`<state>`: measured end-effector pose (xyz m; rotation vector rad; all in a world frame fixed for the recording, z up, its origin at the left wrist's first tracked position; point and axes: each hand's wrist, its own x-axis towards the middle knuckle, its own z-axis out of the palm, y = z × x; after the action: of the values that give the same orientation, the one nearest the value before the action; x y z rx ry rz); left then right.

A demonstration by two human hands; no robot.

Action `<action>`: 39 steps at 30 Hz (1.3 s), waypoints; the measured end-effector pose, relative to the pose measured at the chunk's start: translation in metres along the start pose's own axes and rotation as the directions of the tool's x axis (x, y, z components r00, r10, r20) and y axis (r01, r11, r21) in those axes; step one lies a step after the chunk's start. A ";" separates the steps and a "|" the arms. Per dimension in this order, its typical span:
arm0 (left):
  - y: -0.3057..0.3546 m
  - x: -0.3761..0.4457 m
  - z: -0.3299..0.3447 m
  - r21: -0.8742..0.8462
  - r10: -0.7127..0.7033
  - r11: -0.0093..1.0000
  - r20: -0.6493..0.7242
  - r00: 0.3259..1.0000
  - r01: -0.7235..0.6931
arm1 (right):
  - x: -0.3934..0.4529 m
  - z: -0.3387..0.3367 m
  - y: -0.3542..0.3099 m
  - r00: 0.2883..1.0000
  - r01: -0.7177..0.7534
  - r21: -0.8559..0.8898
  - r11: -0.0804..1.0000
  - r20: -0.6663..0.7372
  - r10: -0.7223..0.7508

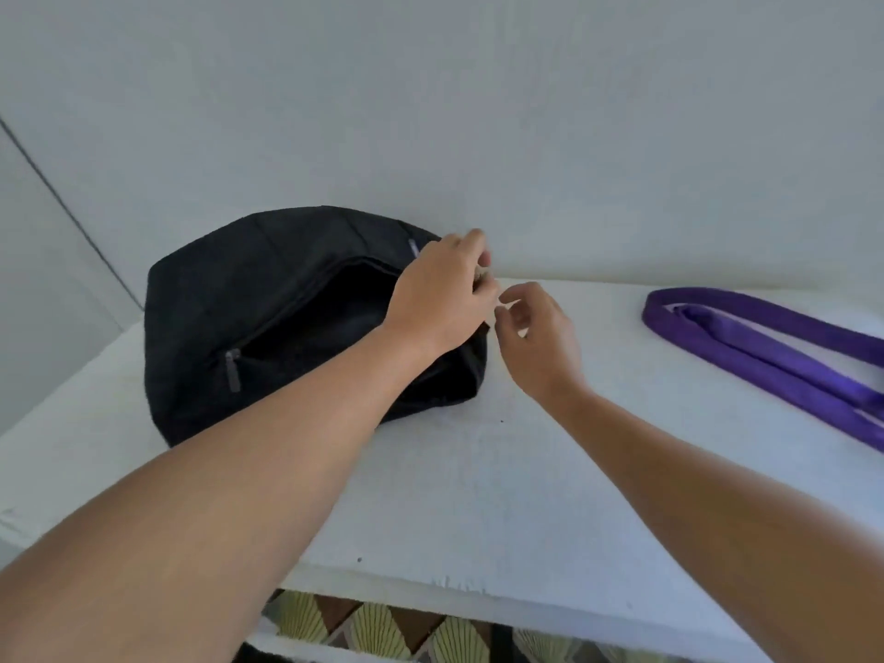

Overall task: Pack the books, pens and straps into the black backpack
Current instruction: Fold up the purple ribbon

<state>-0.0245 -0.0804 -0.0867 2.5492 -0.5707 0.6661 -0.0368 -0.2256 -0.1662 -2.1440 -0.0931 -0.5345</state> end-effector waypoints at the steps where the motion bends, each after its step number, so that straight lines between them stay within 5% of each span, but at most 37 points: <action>1: 0.011 0.002 0.013 -0.032 -0.004 0.999 0.060 0.998 0.006 | -0.004 -0.016 0.014 0.997 -0.064 -0.032 0.997 -0.032 0.063; 6: 0.082 0.010 0.078 -0.063 0.017 0.998 0.387 0.922 0.008 | -0.029 -0.108 0.086 0.927 -0.357 -0.143 0.923 -0.176 0.331; 11: 0.132 0.007 0.126 0.015 -0.058 0.998 0.608 0.792 0.061 | -0.053 -0.168 0.130 0.766 -0.639 0.022 0.768 -0.064 0.639; 18: 0.168 0.015 0.165 0.237 -0.188 0.971 0.730 0.657 0.014 | -0.042 -0.187 0.144 0.742 -0.670 0.071 0.739 0.076 0.666; 23: 0.174 0.025 0.169 0.281 -0.253 0.958 0.750 0.611 0.052 | -0.028 -0.198 0.147 0.609 -0.785 0.301 0.541 0.217 0.763; 34: 0.168 0.026 0.171 0.272 -0.233 0.962 0.741 0.630 0.035 | -0.022 -0.198 0.153 0.678 -0.733 0.147 0.664 0.230 0.698; 39: 0.165 0.016 0.171 0.225 -0.209 0.971 0.662 0.720 0.075 | -0.022 -0.196 0.148 0.714 -0.690 0.087 0.718 0.241 0.657</action>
<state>-0.0313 -0.3063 -0.1619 2.9479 -0.5389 -0.3426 -0.0852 -0.4666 -0.1889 -1.8721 0.5185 0.1218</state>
